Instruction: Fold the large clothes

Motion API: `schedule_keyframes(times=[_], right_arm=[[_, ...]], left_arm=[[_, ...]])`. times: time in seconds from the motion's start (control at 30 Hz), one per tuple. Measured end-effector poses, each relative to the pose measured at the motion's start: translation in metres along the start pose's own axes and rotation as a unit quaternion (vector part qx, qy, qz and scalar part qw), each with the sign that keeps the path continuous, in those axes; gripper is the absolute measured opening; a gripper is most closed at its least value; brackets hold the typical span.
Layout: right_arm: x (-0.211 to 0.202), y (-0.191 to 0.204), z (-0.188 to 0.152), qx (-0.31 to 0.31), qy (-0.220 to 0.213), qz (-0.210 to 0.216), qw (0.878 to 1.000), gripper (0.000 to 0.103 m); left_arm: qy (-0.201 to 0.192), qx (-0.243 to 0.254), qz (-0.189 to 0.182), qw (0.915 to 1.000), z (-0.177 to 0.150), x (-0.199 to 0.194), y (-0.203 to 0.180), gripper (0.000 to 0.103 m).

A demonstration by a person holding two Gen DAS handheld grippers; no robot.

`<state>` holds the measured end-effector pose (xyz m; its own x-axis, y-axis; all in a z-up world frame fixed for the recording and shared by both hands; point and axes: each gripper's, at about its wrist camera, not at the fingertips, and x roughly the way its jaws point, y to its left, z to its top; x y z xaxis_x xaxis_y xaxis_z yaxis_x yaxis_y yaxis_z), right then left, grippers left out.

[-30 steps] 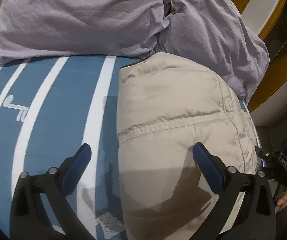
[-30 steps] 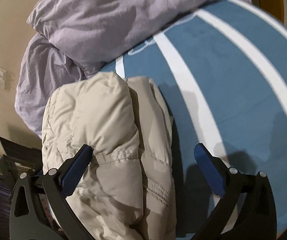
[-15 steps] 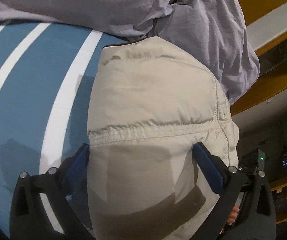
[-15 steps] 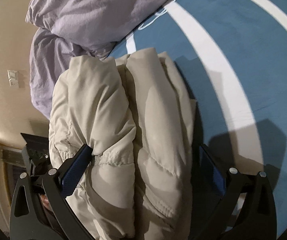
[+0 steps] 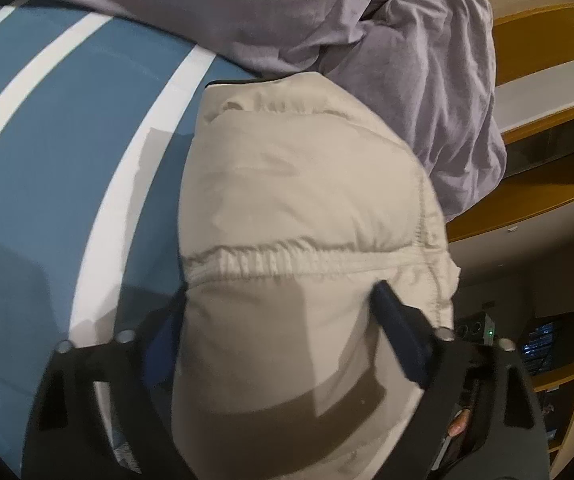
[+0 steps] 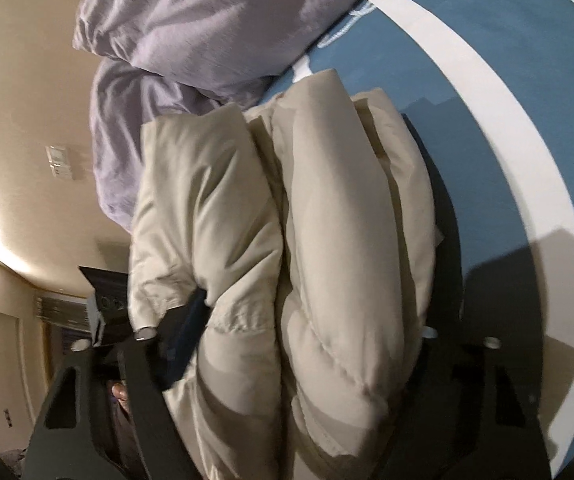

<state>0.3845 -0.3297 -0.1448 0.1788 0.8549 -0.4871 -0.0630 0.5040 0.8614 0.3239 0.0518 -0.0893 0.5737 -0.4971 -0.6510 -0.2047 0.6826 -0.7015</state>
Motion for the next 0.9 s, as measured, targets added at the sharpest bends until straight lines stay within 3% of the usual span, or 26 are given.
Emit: schedule_keyframes(times=[0.13, 0.43, 0.6, 0.77, 0.9], right_arm=[[0.013, 0.017, 0.011, -0.009, -0.001, 0.022, 1.0, 0.06], [0.078, 0.067, 0.045, -0.051, 0.026, 0.042, 0.997, 0.057], [0.107, 0.076, 0.049, -0.06, 0.023, 0.022, 0.998, 0.057], [0.105, 0.069, 0.044, -0.055, 0.01, 0.001, 0.998, 0.063], [0.093, 0.075, 0.044, -0.067, 0.011, -0.032, 0.997, 0.067]], left_arm=[[-0.013, 0.003, 0.006, 0.9999, 0.017, -0.015, -0.003, 0.073], [-0.067, -0.005, 0.054, 0.9963, 0.066, -0.056, 0.013, 0.073], [-0.087, 0.011, 0.102, 0.9909, 0.085, -0.058, 0.023, 0.073], [-0.093, 0.037, 0.134, 0.9859, 0.085, -0.05, 0.02, 0.076], [-0.11, 0.082, 0.191, 0.9719, 0.081, -0.052, 0.007, 0.082]])
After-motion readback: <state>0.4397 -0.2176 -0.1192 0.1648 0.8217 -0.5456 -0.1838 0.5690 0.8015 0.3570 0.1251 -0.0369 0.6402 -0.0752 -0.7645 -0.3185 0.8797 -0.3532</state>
